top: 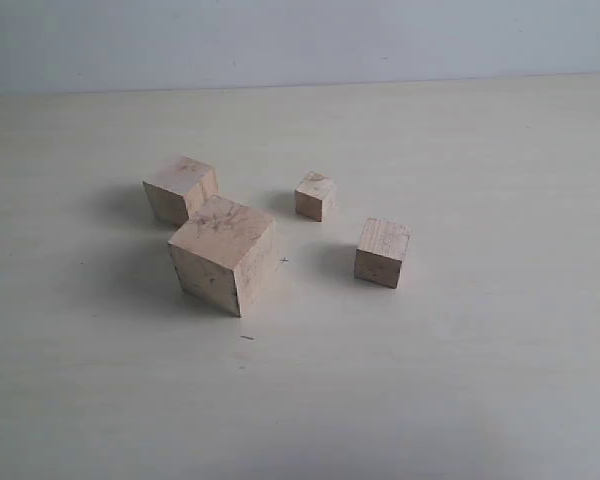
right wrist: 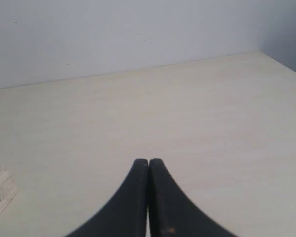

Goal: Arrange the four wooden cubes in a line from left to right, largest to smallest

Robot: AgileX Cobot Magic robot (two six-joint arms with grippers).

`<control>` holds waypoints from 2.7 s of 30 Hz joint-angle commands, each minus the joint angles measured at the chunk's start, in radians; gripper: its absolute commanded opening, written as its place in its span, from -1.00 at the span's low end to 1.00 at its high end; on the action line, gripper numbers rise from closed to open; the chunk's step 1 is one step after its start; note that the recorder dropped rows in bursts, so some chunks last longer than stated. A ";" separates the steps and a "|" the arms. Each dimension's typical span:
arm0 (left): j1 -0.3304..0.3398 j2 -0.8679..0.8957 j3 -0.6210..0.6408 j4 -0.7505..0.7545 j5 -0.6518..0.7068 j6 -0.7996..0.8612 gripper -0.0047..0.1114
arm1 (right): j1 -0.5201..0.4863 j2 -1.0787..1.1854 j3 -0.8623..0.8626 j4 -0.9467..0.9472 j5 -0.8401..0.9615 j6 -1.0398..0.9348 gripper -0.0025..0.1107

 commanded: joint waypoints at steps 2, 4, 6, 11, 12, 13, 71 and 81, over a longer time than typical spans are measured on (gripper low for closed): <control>-0.003 -0.005 -0.001 -0.007 -0.003 0.005 -0.92 | 0.002 -0.005 0.004 0.001 -0.007 -0.003 -0.96; -0.003 -0.005 -0.001 -0.007 -0.003 0.005 -0.92 | 0.002 -0.005 0.004 0.001 -0.007 -0.003 -0.96; -0.003 -0.005 -0.001 -0.007 -0.003 0.005 -0.92 | 0.002 -0.005 0.004 -0.003 -0.012 -0.003 -0.96; -0.003 -0.005 -0.001 -0.007 -0.003 0.005 -0.92 | 0.002 -0.005 0.004 0.152 -0.314 0.052 -0.96; -0.003 -0.005 -0.001 -0.007 -0.003 0.005 -0.92 | 0.002 -0.005 0.004 0.199 -0.404 0.064 -0.96; -0.003 -0.005 -0.001 -0.007 -0.003 0.005 -0.92 | 0.002 -0.005 0.004 0.249 -0.465 0.103 -0.96; -0.003 -0.005 -0.001 -0.007 -0.003 0.005 -0.92 | 0.605 1.546 -1.013 0.881 0.416 -1.172 0.34; -0.003 -0.005 -0.001 -0.007 -0.003 0.005 -0.92 | 0.662 1.731 -1.151 0.866 0.340 -1.171 0.90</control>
